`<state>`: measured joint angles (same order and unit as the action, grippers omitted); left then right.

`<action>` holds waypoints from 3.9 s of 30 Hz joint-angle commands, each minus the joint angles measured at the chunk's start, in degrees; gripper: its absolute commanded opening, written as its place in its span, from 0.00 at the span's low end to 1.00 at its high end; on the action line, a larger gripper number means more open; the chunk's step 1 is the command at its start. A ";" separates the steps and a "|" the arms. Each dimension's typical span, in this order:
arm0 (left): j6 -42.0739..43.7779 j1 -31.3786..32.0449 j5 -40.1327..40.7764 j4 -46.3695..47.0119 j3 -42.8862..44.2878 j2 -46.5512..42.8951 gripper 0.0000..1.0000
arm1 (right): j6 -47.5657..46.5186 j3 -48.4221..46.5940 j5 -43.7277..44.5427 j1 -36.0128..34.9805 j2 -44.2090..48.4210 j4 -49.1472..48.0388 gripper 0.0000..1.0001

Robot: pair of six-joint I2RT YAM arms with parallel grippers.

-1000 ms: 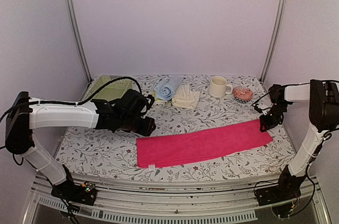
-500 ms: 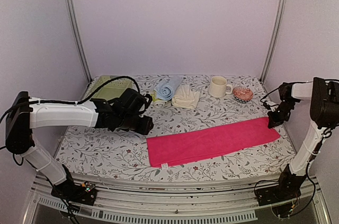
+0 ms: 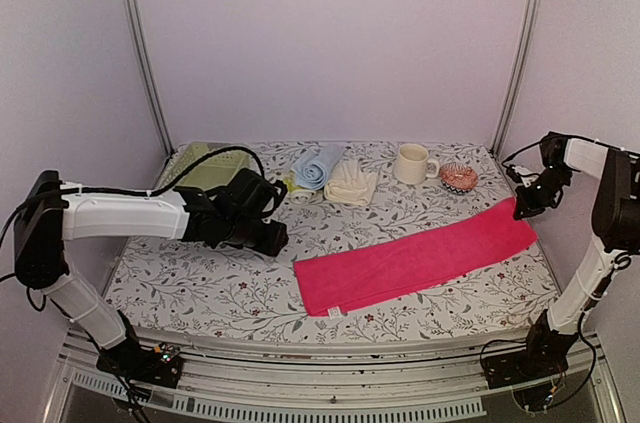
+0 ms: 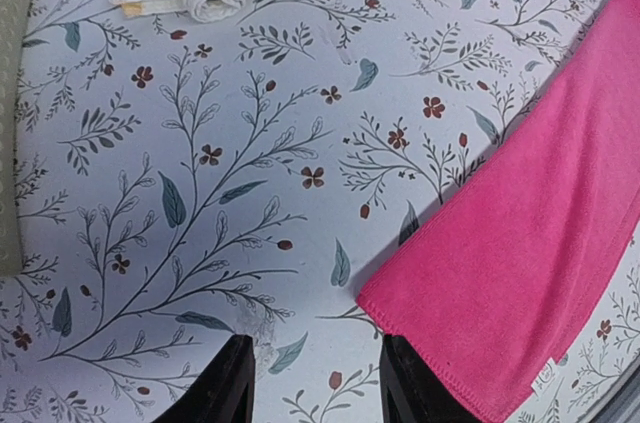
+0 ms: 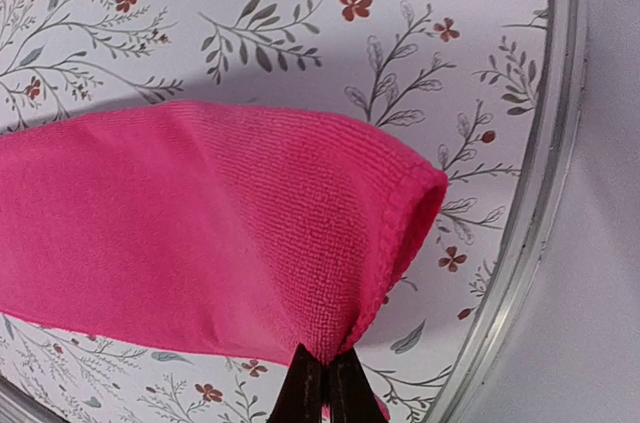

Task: Roll the towels
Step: Pick up the towel from the center of the board, then fold the towel at the center of the board.

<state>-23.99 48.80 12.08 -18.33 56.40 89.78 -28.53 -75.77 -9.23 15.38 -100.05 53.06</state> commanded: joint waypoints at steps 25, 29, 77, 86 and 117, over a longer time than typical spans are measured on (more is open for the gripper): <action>-4.76 -0.66 -5.26 -1.27 0.51 2.86 0.43 | -3.45 -2.13 -31.09 -24.79 -8.56 12.20 0.02; -6.45 0.48 -5.97 -1.10 0.08 3.12 0.42 | -1.02 -5.15 -34.94 -29.03 -11.04 9.87 0.03; -27.68 7.00 -15.26 21.44 -16.32 2.45 0.00 | 24.70 -29.74 -53.54 -58.63 -36.90 0.19 0.02; -27.86 7.45 -15.86 22.61 -16.27 4.41 0.00 | 28.17 -31.08 -55.12 -58.92 -39.04 -2.95 0.03; -28.83 8.09 -15.34 24.00 -18.58 5.59 0.00 | 39.70 -34.89 -60.76 -59.60 -43.26 -11.58 0.03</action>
<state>-52.47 55.86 -3.81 5.32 38.83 94.94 9.69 -109.25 -68.10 -43.53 -141.93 43.66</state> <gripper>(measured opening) 0.004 0.032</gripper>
